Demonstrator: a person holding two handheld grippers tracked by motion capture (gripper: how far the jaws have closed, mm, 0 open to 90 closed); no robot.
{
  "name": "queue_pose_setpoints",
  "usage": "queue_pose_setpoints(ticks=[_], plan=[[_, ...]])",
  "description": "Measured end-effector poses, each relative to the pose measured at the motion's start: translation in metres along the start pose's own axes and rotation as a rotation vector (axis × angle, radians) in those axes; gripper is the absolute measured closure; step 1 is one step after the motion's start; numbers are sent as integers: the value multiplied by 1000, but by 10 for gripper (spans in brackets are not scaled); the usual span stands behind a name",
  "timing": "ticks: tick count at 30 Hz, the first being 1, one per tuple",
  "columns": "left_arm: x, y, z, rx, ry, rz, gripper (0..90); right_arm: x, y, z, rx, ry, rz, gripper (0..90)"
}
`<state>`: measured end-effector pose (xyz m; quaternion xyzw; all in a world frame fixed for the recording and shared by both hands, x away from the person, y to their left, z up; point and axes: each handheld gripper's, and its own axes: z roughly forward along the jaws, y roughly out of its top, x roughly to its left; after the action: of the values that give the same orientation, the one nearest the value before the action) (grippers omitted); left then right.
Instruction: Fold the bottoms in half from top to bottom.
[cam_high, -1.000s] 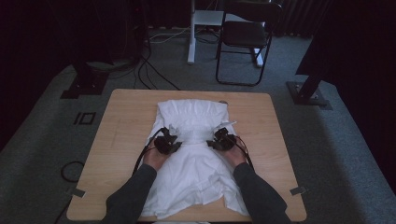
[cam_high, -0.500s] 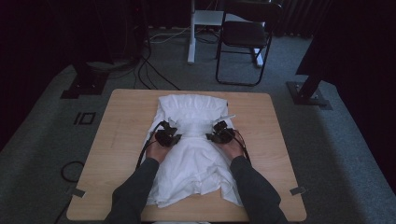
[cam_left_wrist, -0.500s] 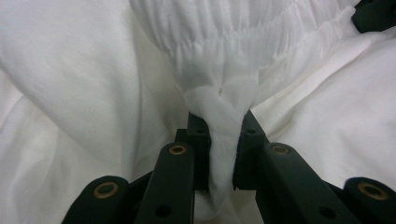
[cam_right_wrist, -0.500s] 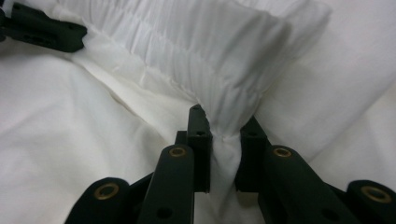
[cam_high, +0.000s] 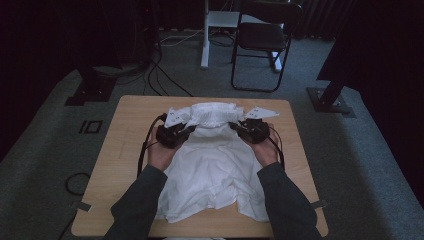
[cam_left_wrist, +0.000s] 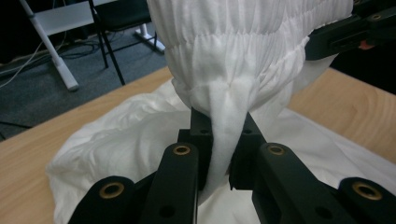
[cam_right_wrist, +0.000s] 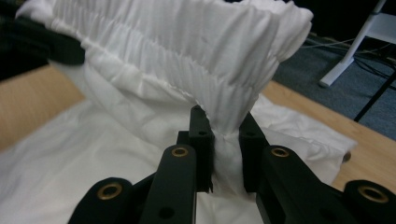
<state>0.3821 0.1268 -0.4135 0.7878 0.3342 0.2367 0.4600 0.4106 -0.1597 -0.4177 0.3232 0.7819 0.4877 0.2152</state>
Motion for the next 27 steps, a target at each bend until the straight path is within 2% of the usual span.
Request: queue_pose_setpoints(ticks=[2, 6, 8, 12, 14, 16, 18, 20, 21, 22, 23, 24, 25, 26, 27], plan=[[-3, -14, 0, 26, -16, -19, 830, 8, -9, -1, 31, 8, -31, 807], [-8, -54, 7, 98, -67, -36, 816, 22, -42, 3, 98, 44, -47, 807], [-12, -76, 15, 156, -91, -55, 811, 28, -62, 9, 144, 62, -48, 806], [-22, -114, 31, 268, -101, -56, 781, 38, -99, 23, 254, 93, -37, 801], [-25, -125, 35, 304, -107, -58, 746, 41, -111, 29, 302, 102, -34, 775], [-24, -127, 31, 285, -125, -77, 662, 42, -117, 31, 329, 106, -29, 673], [-20, -122, 21, 258, -130, -99, 582, 41, -115, 27, 324, 124, -14, 537], [-14, -115, 7, 201, -133, -126, 540, 38, -110, 17, 289, 141, -2, 429], [-14, -115, 7, 201, -133, -126, 535, 38, -110, 17, 289, 141, -2, 429], [-7, -108, -3, 157, -137, -154, 535, 37, -107, 10, 262, 147, -5, 394], [0, -103, -8, 131, -130, -175, 551, 33, -101, -2, 208, 156, 7, 386], [10, -95, -8, 124, -98, -184, 704, 21, -93, -15, 119, 163, 65, 485], [10, -95, -8, 124, -98, -184, 796, 21, -93, -15, 119, 163, 65, 485], [16, -90, -3, 133, -93, -198, 796, 16, -90, -16, 99, 151, 87, 598], [19, -86, 3, 145, -92, -208, 896, 8, -87, -15, 94, 110, 114, 740]])
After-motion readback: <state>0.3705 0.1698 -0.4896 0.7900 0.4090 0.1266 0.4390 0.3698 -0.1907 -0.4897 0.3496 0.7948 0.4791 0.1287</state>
